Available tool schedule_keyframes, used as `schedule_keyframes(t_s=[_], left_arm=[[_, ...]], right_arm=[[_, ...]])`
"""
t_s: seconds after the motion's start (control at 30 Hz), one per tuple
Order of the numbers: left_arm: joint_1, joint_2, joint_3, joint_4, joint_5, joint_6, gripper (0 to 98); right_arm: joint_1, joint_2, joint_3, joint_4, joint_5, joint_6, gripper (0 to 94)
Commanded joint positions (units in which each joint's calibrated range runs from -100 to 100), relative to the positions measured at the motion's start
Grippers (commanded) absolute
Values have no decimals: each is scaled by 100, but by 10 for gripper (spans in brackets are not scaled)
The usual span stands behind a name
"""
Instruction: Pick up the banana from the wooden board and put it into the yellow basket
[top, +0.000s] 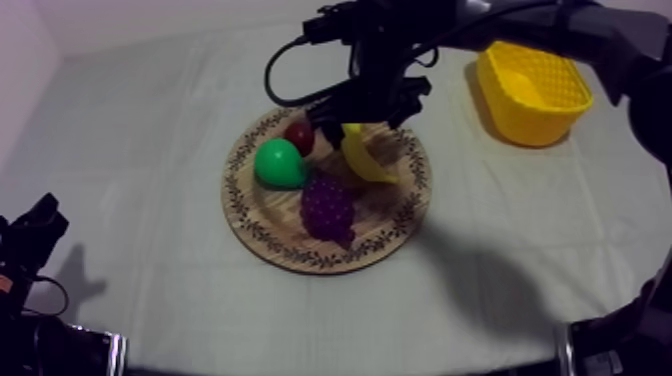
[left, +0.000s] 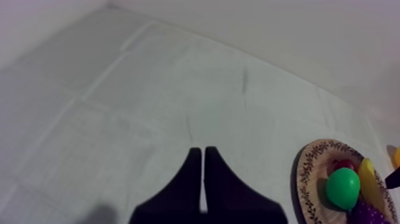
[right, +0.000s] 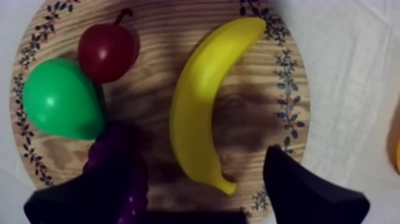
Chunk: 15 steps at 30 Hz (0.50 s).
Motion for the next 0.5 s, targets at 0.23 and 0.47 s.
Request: schedule_keyframes(t_s=[0.23,0.47], left_arm=[[2,-5,-1,3,0,0,1],[2,-5,-1,3,0,-2,1]], right_arm=[[42,928,-832,-79,137,67,580],[95,1377,-1208,-98,229,68,546]])
